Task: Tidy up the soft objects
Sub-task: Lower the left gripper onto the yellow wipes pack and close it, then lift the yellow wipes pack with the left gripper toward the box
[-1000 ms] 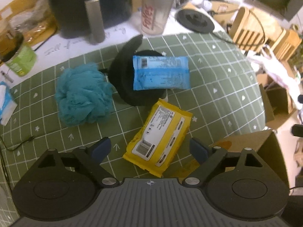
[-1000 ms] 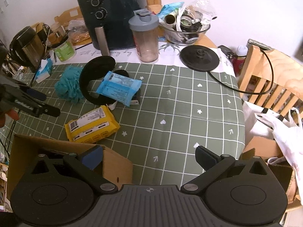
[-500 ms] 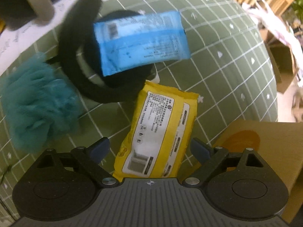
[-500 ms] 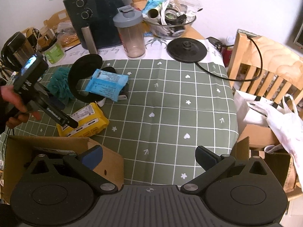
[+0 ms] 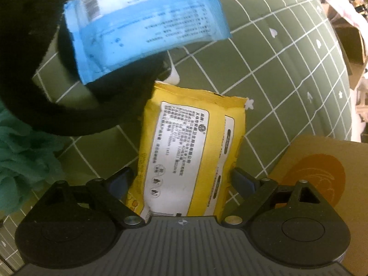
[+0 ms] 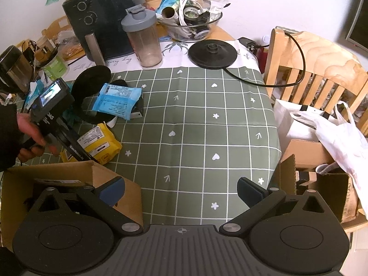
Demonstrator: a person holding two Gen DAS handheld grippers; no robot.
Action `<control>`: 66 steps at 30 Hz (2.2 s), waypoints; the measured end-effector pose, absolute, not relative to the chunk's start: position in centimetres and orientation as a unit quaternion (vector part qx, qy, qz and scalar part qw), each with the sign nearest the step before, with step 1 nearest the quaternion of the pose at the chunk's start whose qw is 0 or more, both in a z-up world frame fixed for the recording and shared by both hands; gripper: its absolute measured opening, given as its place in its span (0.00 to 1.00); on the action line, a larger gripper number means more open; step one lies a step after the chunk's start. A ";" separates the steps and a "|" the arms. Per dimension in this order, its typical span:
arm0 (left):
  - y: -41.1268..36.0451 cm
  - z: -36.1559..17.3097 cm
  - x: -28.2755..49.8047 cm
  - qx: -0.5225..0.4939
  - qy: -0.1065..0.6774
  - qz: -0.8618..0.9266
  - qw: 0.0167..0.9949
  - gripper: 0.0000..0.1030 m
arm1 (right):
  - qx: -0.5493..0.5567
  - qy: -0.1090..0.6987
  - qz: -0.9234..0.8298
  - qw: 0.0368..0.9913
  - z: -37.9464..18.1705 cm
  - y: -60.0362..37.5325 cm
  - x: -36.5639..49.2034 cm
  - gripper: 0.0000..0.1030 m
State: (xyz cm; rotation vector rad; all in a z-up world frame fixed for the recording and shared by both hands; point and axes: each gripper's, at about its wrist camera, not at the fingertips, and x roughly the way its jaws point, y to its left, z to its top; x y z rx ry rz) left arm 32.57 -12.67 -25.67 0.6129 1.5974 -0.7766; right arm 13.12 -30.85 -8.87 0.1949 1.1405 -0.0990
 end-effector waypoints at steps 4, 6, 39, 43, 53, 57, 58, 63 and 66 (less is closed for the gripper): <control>-13.2 -26.2 31.9 0.284 0.680 -0.330 0.590 0.91 | 0.093 0.539 -0.048 0.836 -8.9 -30.8 13.1 1.00; -13.4 -26.3 31.7 0.289 0.677 -0.328 0.592 0.88 | 0.092 0.539 -0.048 0.836 -8.9 -30.8 13.1 1.00; -7.4 -14.5 30.0 0.189 0.589 -0.322 0.717 0.58 | 0.043 0.524 -0.009 0.851 -8.4 -30.6 15.4 1.00; -6.0 -12.9 29.4 0.168 0.571 -0.306 0.743 0.58 | 0.032 0.521 0.008 0.853 -8.7 -30.2 16.6 1.00; -2.1 -8.4 28.2 0.096 0.537 -0.275 0.792 0.58 | -0.008 0.508 0.067 0.859 -9.6 -28.9 19.6 1.00; -1.0 -6.9 27.2 0.070 0.522 -0.259 0.810 0.58 | -0.036 0.501 0.086 0.860 -10.2 -28.2 20.8 1.00; -0.8 -6.6 26.9 0.067 0.518 -0.254 0.814 0.58 | -0.040 0.499 0.092 0.861 -10.4 -28.1 21.0 1.00; 0.3 -4.8 25.0 0.040 0.496 -0.236 0.834 0.58 | -0.071 0.481 0.124 0.865 -11.1 -27.2 22.3 1.00; 0.8 -3.8 23.7 0.028 0.485 -0.229 0.844 0.58 | -0.091 0.474 0.134 0.865 -11.9 -26.5 23.1 1.00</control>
